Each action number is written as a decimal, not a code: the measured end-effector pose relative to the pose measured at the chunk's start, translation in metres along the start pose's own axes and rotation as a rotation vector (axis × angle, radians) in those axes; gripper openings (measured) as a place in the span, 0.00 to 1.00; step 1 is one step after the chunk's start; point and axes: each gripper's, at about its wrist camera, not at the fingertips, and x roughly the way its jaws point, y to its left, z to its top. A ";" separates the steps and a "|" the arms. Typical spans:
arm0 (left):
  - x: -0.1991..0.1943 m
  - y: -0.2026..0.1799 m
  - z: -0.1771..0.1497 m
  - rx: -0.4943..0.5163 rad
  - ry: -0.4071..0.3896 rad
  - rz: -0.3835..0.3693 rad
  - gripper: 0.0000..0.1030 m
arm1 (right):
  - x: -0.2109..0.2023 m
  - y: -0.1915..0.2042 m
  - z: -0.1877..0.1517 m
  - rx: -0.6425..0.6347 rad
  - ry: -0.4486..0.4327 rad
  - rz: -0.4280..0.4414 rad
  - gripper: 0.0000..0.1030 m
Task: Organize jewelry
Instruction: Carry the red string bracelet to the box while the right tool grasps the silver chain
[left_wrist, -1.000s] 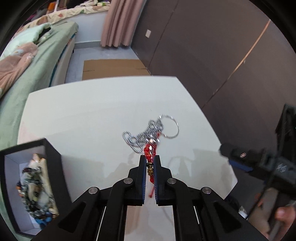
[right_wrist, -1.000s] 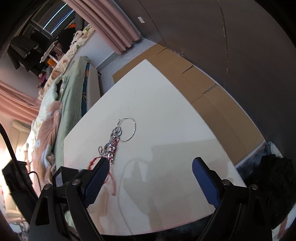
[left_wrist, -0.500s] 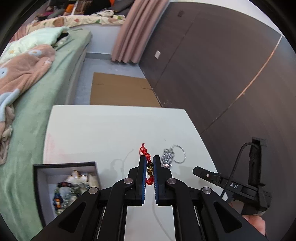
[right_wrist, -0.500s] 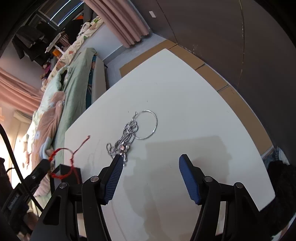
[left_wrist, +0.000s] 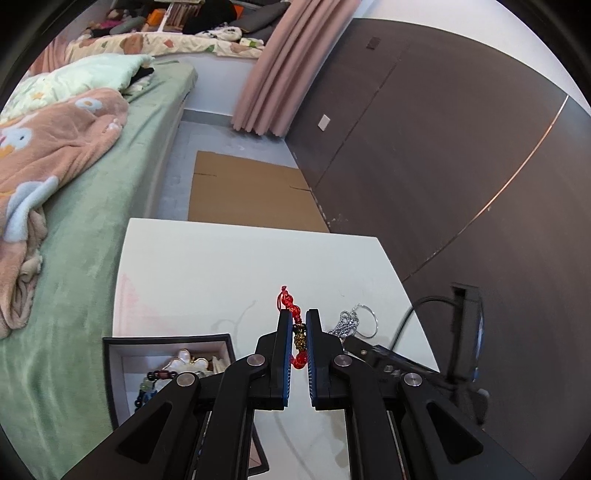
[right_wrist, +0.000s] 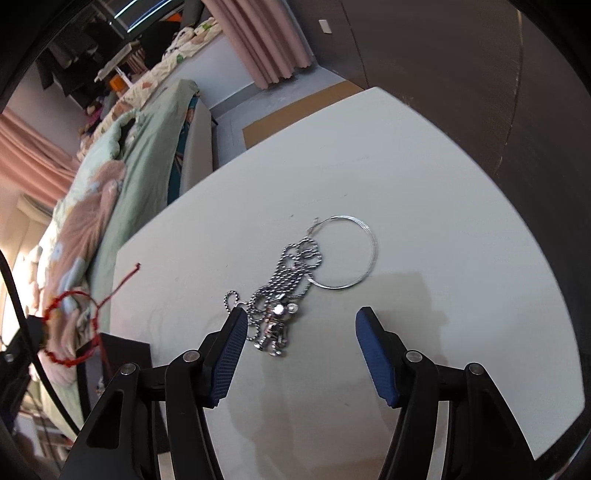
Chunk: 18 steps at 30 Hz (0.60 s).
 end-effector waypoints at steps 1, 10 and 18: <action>-0.001 0.001 0.000 -0.004 0.000 0.001 0.07 | 0.001 0.006 -0.001 -0.023 -0.023 -0.033 0.61; -0.007 -0.001 -0.001 -0.009 -0.006 0.011 0.07 | 0.005 0.035 -0.011 -0.201 -0.067 -0.211 0.25; -0.020 0.002 0.000 -0.015 -0.021 0.031 0.07 | -0.022 0.016 -0.013 -0.158 -0.041 -0.014 0.04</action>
